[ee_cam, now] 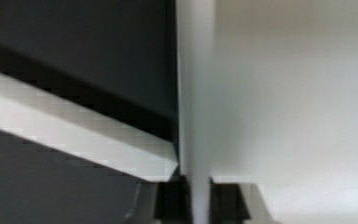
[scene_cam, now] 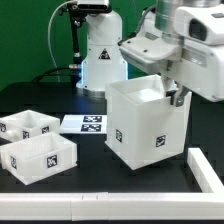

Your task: Assemble drawer

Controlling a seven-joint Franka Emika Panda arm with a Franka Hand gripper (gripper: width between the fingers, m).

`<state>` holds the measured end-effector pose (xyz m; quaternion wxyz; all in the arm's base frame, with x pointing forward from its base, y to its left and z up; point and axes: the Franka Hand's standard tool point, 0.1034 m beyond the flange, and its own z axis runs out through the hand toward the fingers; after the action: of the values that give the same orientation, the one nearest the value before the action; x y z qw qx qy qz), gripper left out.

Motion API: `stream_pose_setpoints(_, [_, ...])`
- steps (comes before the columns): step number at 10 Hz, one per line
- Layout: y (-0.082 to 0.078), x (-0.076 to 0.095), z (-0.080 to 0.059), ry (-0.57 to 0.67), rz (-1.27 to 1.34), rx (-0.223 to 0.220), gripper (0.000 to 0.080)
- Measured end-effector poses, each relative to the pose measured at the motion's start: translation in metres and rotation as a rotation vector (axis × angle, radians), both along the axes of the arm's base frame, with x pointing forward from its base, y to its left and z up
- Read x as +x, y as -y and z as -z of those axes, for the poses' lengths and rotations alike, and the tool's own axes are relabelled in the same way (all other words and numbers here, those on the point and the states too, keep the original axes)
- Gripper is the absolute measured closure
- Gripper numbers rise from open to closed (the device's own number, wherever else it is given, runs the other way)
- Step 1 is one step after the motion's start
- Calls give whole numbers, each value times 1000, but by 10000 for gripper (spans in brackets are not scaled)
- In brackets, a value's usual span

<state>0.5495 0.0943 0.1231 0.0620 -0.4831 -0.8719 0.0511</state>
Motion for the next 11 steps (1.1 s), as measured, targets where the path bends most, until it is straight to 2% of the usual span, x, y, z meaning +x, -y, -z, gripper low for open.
stream_pose_setpoints(2, [4,0,2,-5,-83,7,765])
stream_pose_setpoints(4, [11,-2,11,-61,-302,41,765])
stream_pose_setpoints(5, [6,7,12,-127,-400,45,765])
stream_pose_setpoints(7, [-22,31,10,-247,-559,24,765])
stream_pose_setpoints(8, [-29,39,10,-236,-652,34,765])
stream_pose_setpoints(11, [-19,39,12,-253,-812,73,765])
